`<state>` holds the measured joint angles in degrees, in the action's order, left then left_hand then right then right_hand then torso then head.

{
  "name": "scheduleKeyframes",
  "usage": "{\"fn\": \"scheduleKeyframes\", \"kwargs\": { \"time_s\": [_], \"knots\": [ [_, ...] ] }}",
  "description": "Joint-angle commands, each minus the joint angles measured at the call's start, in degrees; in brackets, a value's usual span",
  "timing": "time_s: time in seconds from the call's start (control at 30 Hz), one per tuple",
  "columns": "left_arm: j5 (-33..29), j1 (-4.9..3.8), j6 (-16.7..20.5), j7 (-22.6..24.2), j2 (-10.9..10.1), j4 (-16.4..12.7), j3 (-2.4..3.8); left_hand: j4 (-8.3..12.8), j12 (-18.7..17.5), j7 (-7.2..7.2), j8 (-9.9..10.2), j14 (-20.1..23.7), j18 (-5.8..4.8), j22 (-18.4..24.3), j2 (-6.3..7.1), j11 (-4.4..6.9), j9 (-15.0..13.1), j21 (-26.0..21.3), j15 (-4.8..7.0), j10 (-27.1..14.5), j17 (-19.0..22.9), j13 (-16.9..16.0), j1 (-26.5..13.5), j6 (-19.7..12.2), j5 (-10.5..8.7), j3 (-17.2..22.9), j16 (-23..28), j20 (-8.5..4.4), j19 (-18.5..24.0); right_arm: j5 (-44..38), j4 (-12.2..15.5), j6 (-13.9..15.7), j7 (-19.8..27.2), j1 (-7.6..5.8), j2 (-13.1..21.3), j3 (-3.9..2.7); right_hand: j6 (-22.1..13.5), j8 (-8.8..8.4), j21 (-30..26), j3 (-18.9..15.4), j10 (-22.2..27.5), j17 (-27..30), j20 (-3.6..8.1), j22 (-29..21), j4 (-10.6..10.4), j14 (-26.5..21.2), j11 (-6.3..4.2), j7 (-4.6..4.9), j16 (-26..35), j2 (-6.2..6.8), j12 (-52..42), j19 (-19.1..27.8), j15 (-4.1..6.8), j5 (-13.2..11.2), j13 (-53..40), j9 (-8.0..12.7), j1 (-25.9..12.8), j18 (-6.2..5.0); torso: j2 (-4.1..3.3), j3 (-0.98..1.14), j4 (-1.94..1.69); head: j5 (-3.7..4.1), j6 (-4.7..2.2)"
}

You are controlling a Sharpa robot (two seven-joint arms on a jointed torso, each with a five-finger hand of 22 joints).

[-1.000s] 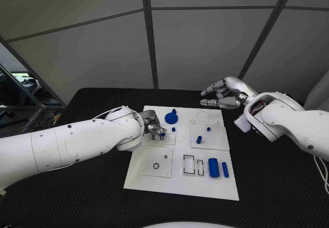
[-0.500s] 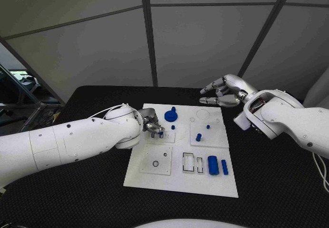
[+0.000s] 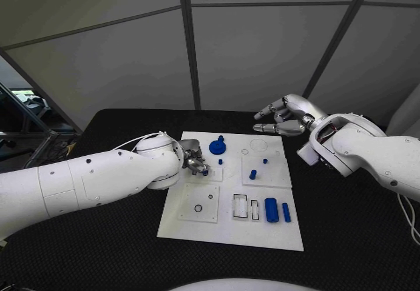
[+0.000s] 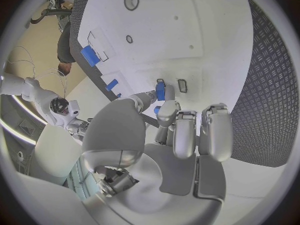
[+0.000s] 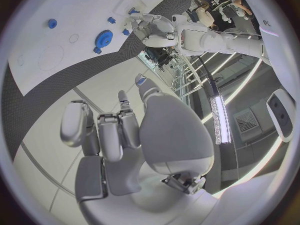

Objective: Assemble the parts on the task board

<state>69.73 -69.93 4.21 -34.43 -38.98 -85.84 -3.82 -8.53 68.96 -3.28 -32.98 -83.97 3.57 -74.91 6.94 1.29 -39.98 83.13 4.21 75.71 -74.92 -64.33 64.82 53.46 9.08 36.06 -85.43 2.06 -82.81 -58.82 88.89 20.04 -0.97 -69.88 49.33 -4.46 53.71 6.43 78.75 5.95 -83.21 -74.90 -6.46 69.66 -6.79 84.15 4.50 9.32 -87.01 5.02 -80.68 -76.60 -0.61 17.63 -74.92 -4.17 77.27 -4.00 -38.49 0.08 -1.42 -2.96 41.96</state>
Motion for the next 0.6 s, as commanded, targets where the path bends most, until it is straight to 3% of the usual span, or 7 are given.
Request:
{"fn": "scheduleKeyframes", "kwargs": {
  "time_s": [0.03, 0.6],
  "knots": [
    [1.21, -0.01, -1.73, -0.61, -0.05, 0.07, -0.04, 8.85, 0.2, 0.49, -0.21, -4.72, -0.94, -4.61, -0.18, 0.05, -0.09, 0.25, 0.27, 0.5, -11.1, -0.06, -0.41, 0.06, 0.34, 9.0, -0.34, -0.03, -0.44, 0.19, 0.01, -0.45, 0.08, -0.13, -0.04, -0.05, 0.26, 0.13, -0.26, -0.09, 0.49, -9.14, -0.08, -0.05, -0.18, 4.33, -0.11, 0.02, 0.21, -0.06, 0.25, 0.26, 0.39, -0.32, -5.7, 0.07, -0.39, -0.54, 0.03, 0.0, -0.06, -0.03, -0.08],
    [1.23, -0.01, -3.86, -0.76, -0.22, 0.06, -0.05, 8.94, 0.4, 0.53, -0.34, -4.73, -0.98, -4.79, -0.13, 0.08, -0.21, 0.36, 0.29, 0.67, -11.12, -0.24, -0.61, 0.1, 0.46, 9.07, -0.36, -0.05, -0.56, 0.18, -0.02, -0.65, 0.07, -0.13, -0.1, -0.05, 0.28, 0.15, -0.26, -0.09, 0.46, -9.14, -0.08, -0.04, -0.2, 4.33, -0.11, 0.01, 0.22, -0.09, 0.21, 0.25, 0.4, -0.32, -5.74, 0.07, -0.39, -0.54, 0.04, -0.03, -0.06, 0.09, 0.41]
  ]
}}
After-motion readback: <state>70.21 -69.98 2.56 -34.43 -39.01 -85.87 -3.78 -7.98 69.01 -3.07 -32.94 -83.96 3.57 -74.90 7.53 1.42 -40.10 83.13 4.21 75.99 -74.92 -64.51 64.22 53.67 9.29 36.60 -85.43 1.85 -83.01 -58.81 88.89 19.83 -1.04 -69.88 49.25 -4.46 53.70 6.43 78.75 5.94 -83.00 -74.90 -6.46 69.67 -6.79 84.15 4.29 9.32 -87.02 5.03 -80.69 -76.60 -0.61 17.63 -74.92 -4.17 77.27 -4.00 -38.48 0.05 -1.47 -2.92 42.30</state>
